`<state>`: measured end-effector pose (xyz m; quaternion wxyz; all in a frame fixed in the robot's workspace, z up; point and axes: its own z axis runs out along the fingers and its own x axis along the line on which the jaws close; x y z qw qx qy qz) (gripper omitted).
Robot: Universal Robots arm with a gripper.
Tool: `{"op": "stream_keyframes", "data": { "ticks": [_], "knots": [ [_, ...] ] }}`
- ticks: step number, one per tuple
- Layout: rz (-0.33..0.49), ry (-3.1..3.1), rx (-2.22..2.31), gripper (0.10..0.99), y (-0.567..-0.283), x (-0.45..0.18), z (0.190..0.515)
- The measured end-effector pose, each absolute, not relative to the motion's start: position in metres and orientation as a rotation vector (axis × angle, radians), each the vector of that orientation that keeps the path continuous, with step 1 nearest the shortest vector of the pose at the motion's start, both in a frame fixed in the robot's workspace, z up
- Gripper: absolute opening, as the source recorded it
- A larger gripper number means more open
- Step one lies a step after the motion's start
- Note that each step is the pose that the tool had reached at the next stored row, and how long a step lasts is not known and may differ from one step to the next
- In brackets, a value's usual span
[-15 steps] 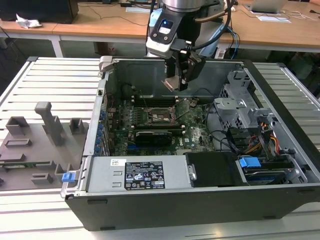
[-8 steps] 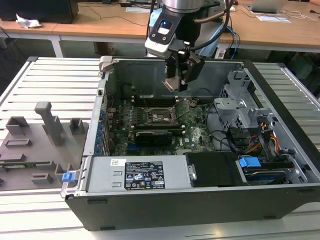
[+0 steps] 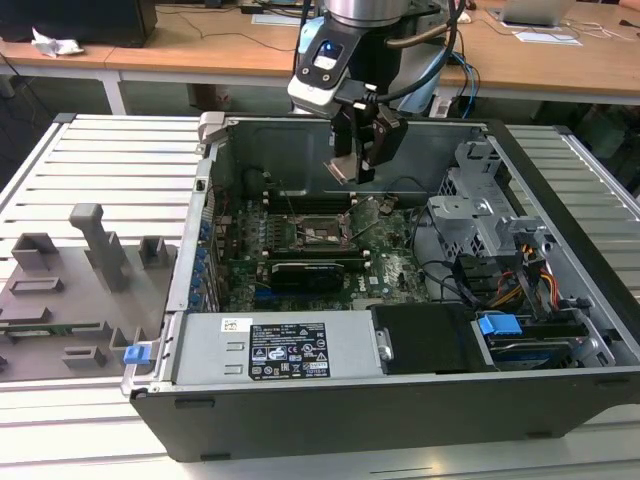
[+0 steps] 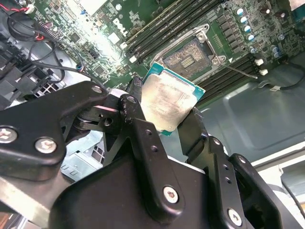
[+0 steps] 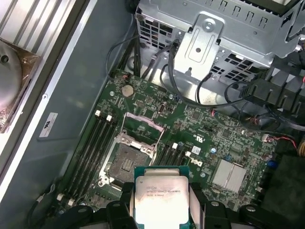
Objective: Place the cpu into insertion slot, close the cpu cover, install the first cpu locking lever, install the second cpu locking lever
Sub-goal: 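Place the cpu into insertion slot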
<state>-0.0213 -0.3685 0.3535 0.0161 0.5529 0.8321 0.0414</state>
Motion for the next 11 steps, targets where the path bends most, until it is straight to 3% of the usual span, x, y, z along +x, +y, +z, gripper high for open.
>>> {"op": "stream_keyframes", "data": {
  "ticks": [11],
  "knots": [
    [0.127, 2.54, 1.785, 0.541, -0.3685, -0.0213, 0.3515]
  ]
}}
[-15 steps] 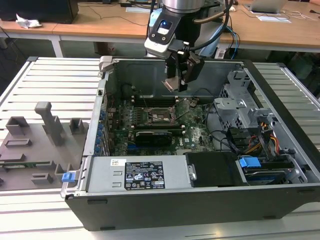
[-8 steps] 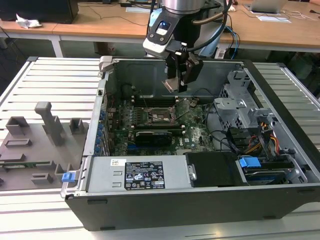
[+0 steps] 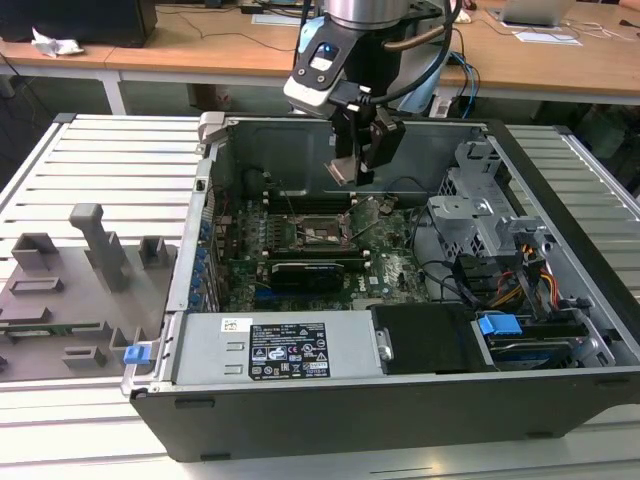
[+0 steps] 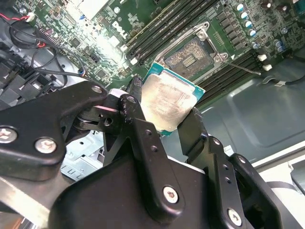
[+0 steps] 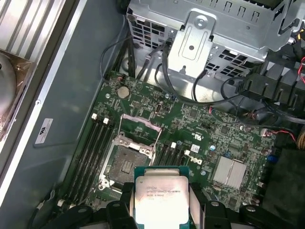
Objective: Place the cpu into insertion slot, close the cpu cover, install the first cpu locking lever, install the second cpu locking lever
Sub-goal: 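Place the cpu into insertion slot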
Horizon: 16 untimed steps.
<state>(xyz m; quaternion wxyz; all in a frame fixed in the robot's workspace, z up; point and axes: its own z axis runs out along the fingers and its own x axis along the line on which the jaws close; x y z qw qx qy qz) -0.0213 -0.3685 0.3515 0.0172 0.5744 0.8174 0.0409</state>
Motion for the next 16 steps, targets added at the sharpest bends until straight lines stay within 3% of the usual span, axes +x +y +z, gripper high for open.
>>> {"op": "stream_keyframes", "data": {
  "ticks": [16],
  "knots": [
    [0.123, 2.456, 1.894, 0.541, -0.368, -0.0214, 0.3476]
  ]
}}
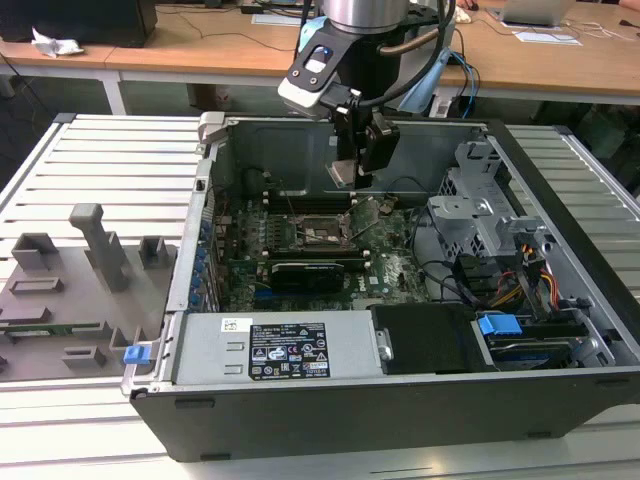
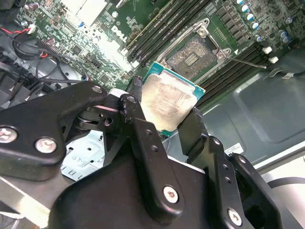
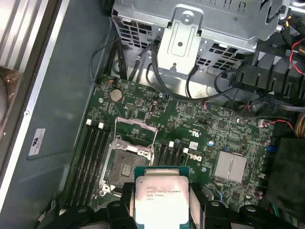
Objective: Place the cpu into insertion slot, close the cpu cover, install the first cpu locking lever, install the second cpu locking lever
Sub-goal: 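Place the cpu into insertion slot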
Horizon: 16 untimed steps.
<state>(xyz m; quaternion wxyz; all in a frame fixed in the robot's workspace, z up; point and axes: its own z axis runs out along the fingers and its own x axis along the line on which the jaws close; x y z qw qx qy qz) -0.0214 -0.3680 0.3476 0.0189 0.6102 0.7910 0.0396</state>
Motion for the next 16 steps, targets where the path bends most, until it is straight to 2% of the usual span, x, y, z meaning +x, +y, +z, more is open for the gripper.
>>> {"op": "stream_keyframes", "data": {
  "ticks": [16],
  "knots": [
    [0.121, 2.392, 1.971, 0.541, -0.3673, -0.027, 0.3448]
  ]
}}
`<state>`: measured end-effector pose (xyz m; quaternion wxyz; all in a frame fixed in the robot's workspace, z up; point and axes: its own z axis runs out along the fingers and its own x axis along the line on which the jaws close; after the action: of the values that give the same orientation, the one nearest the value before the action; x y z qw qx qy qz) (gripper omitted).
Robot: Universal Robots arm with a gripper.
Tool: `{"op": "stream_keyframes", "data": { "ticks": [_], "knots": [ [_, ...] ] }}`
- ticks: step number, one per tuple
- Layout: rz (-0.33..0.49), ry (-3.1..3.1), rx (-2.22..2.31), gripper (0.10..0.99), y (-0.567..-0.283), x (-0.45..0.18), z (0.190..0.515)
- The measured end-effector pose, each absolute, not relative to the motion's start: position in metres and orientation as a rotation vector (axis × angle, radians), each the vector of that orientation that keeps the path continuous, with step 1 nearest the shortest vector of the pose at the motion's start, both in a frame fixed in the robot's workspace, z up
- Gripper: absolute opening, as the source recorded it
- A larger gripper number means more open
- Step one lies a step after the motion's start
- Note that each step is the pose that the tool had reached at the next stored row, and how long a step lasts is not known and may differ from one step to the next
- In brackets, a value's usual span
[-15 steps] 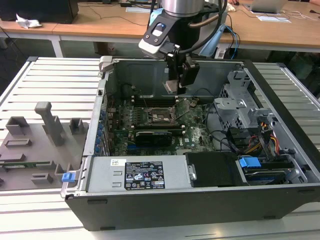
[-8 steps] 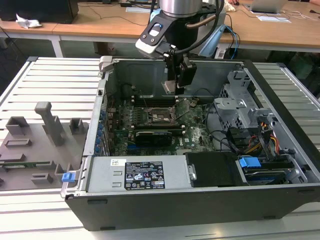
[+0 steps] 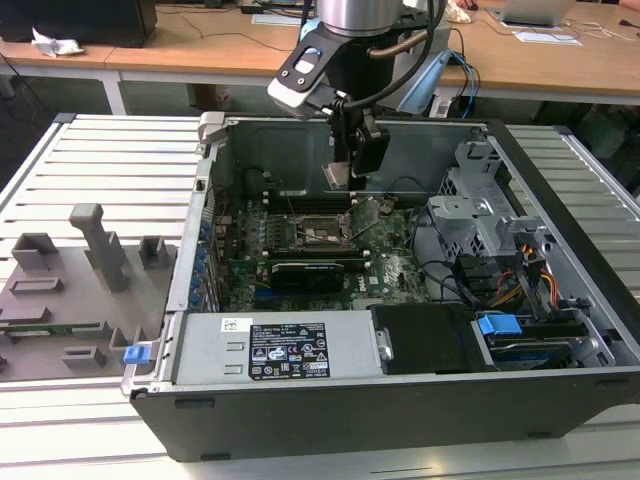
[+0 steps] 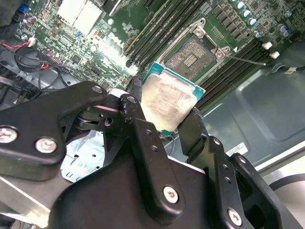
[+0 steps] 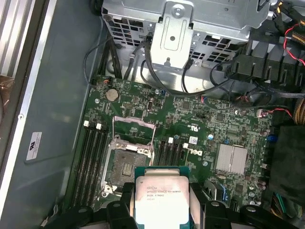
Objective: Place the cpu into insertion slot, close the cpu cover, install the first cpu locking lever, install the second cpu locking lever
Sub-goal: 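Place the cpu into insertion slot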
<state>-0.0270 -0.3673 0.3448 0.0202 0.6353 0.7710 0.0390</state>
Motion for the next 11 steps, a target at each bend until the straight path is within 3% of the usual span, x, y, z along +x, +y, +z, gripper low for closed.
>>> {"op": "stream_keyframes", "data": {
  "ticks": [11],
  "knots": [
    [0.119, 2.343, 2.026, 0.541, -0.3661, -0.0284, 0.3425]
  ]
}}
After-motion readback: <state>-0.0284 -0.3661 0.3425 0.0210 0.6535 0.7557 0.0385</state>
